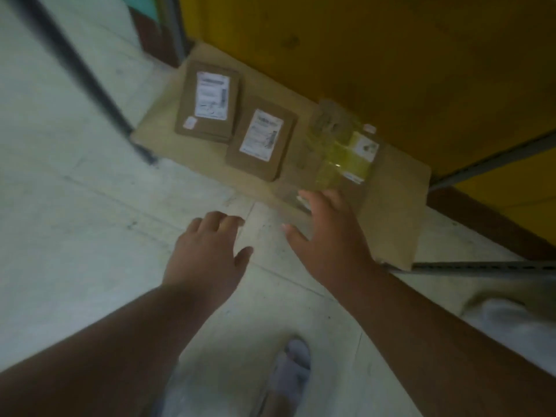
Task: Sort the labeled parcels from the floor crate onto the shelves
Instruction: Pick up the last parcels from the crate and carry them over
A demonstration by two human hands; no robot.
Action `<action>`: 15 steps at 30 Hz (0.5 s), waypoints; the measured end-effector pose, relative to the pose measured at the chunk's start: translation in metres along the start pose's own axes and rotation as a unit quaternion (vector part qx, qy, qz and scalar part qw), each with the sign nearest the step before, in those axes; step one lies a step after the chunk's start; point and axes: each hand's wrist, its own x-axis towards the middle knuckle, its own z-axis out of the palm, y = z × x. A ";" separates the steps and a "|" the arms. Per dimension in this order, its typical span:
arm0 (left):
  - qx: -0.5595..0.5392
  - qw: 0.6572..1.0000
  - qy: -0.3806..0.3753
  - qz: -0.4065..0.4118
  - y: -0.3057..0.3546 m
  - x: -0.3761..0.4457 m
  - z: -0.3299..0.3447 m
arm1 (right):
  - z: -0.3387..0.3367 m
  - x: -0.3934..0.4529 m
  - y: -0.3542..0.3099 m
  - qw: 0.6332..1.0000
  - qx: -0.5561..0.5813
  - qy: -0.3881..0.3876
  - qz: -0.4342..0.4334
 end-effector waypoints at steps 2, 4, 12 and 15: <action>0.012 0.999 -0.002 -0.037 -0.026 -0.049 -0.039 | -0.007 -0.023 -0.052 0.999 0.008 -0.019 -0.033; 0.021 0.998 0.000 -0.068 -0.050 -0.092 -0.086 | -0.025 -0.041 -0.110 0.998 0.011 -0.035 -0.060; -0.006 0.981 0.055 -0.185 -0.124 -0.232 -0.316 | -0.137 -0.116 -0.362 0.979 -0.051 -0.075 -0.184; -0.003 0.975 0.079 -0.210 -0.151 -0.266 -0.397 | -0.180 -0.133 -0.453 0.969 -0.065 -0.061 -0.231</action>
